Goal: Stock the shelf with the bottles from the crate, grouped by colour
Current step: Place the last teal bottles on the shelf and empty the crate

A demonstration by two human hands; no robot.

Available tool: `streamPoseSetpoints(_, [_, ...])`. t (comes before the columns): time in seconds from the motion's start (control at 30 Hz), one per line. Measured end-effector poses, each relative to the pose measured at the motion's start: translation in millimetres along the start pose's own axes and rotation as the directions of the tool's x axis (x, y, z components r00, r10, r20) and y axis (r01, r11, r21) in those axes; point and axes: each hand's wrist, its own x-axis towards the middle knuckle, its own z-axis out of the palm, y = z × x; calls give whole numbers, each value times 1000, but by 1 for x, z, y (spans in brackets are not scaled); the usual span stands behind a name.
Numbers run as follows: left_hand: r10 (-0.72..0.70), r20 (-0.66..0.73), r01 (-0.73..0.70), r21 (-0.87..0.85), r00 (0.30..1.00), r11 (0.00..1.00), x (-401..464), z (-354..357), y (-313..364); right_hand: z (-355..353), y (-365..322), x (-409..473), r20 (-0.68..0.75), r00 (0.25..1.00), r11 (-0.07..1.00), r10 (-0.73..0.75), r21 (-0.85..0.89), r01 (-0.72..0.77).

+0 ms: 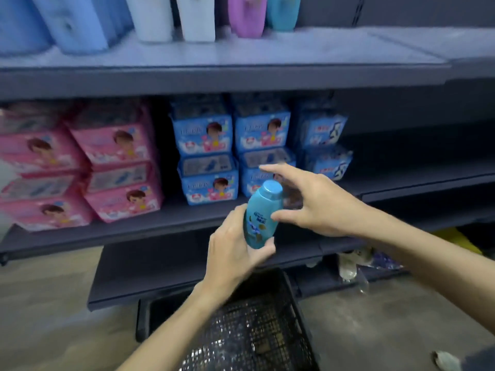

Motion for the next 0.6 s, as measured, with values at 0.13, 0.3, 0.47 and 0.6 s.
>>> streamPoseSetpoints(0.13, [68, -122, -69, -6, 990, 998, 42, -32, 51, -21, -26, -6, -338, 940, 961, 45, 270, 51])
streamPoseSetpoints(0.3, [148, -235, -146, 25, 961, 989, 84, -60, 106, -63, -60, -3, -552, 834, 959, -10, 231, 165])
streamPoseSetpoints(0.47, [212, -261, -227, -30, 942, 973, 116, -78, 136, -116, -72, 7, -572, 816, 957, -87, 178, 228])
streamPoseSetpoints(0.6, [269, -263, -287, -28, 926, 958, 142, -82, 157, -150, -70, 16, -590, 797, 941, -126, 183, 284])
